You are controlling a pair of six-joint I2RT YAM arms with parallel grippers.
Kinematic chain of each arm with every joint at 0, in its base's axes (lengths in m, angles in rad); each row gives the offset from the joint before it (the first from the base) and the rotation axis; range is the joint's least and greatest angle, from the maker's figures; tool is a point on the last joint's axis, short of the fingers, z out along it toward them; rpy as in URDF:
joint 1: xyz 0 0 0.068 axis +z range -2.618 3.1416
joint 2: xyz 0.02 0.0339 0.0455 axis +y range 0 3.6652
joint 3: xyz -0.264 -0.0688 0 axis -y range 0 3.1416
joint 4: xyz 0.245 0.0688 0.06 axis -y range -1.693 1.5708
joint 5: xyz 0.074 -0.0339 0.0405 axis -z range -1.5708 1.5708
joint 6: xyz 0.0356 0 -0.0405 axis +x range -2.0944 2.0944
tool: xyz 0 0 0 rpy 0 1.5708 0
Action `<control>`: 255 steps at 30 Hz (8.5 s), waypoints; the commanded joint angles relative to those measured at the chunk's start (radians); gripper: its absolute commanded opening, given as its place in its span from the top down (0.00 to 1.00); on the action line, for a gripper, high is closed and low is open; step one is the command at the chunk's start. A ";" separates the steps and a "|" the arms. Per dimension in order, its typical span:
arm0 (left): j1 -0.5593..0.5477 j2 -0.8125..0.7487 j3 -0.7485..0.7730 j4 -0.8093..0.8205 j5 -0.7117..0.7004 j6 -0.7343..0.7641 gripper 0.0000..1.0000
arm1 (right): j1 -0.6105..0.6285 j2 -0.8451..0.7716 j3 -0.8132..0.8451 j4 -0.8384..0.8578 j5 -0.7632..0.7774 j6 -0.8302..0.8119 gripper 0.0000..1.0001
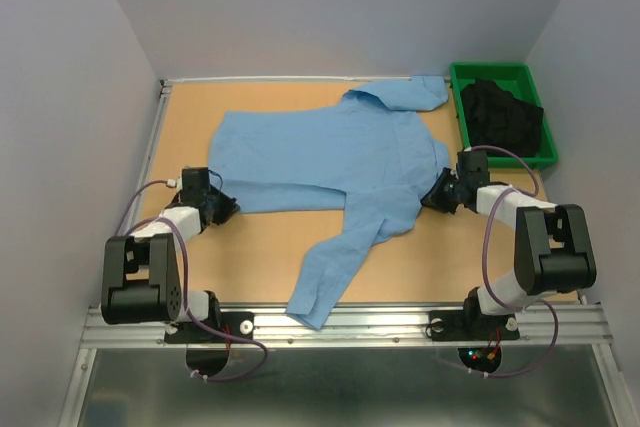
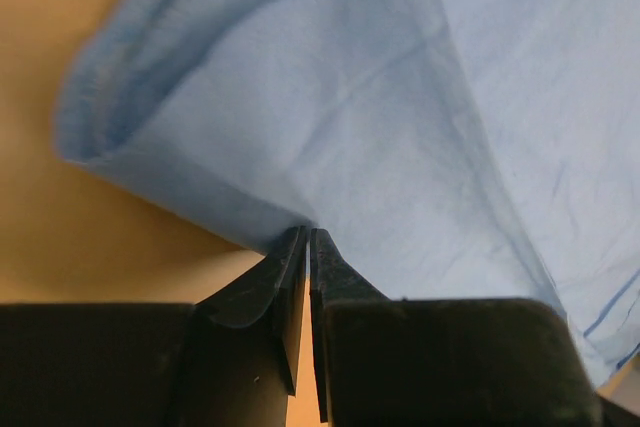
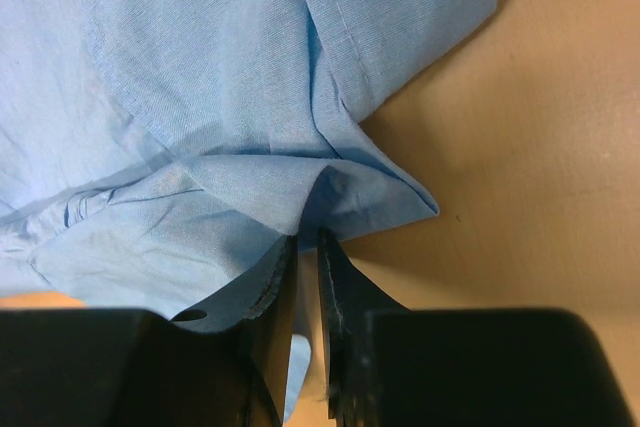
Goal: Fold and stack the long sleeve shirts
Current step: Fold the shirt
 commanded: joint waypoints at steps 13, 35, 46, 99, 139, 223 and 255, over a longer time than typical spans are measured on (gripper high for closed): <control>0.186 -0.150 0.149 -0.247 -0.202 0.133 0.54 | -0.009 -0.111 0.074 -0.208 0.213 -0.091 0.69; -0.375 -0.271 0.189 -0.183 -0.252 0.429 0.01 | 0.704 -0.247 0.226 -0.317 0.130 -0.414 0.28; -0.375 -0.207 0.189 -0.171 -0.289 0.405 0.01 | 1.043 -0.012 0.321 -0.323 0.173 -0.465 0.32; -0.331 -0.319 0.137 -0.263 -0.444 0.300 0.02 | 0.876 0.405 1.089 -0.307 0.742 -1.025 0.99; -0.326 -0.270 0.126 -0.227 -0.332 0.311 0.03 | 0.729 0.531 1.165 -0.184 0.635 -0.709 0.97; -0.273 0.269 0.384 -0.059 -0.044 0.095 0.89 | 0.205 0.068 0.284 -0.149 0.268 -0.106 0.09; -0.259 0.135 0.536 -0.536 -0.395 0.386 1.00 | 0.169 0.066 0.197 -0.116 0.337 -0.057 0.09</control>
